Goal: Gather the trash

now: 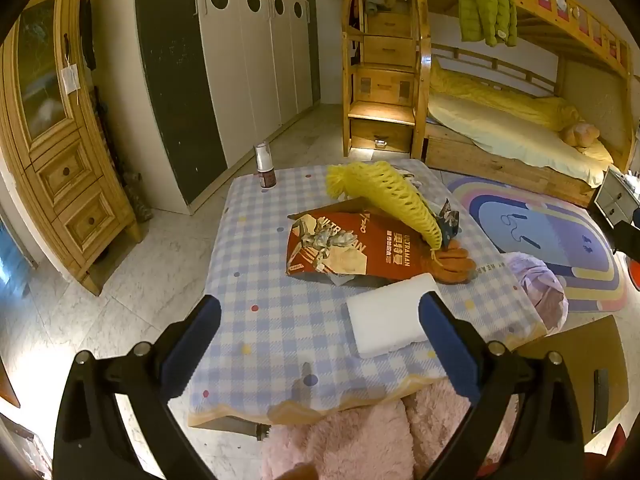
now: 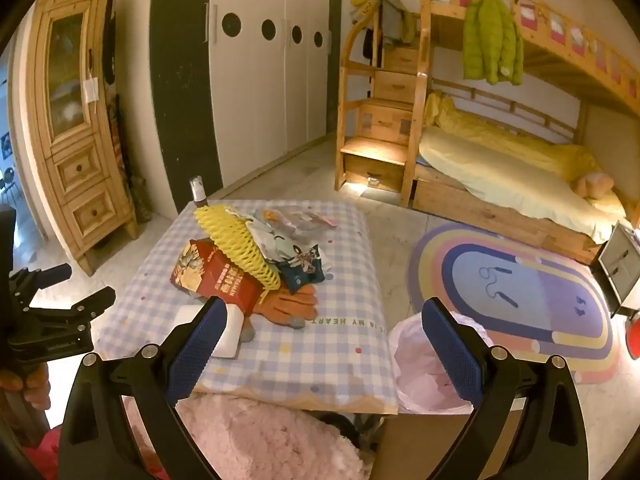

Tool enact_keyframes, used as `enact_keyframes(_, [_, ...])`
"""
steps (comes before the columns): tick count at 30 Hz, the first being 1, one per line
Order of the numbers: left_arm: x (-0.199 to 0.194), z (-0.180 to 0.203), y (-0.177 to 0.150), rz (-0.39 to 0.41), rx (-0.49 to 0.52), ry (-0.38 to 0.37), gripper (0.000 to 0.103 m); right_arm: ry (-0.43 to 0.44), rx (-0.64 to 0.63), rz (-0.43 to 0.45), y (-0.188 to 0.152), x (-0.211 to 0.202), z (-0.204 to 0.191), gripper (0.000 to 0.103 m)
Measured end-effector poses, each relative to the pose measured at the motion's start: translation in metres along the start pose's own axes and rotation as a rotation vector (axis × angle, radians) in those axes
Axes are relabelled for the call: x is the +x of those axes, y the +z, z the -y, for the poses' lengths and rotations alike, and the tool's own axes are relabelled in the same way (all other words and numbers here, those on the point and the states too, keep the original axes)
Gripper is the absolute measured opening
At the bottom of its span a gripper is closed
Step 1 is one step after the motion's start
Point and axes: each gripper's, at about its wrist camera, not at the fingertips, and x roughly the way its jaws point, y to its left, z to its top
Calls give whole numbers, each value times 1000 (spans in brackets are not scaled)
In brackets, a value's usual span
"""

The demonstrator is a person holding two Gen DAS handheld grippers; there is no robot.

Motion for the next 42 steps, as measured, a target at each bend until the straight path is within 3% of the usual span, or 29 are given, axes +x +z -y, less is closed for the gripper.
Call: enact_keyframes(42, [3, -4, -8, -5, -8, -1, 96, 1, -4, 0, -1, 3, -7, 97])
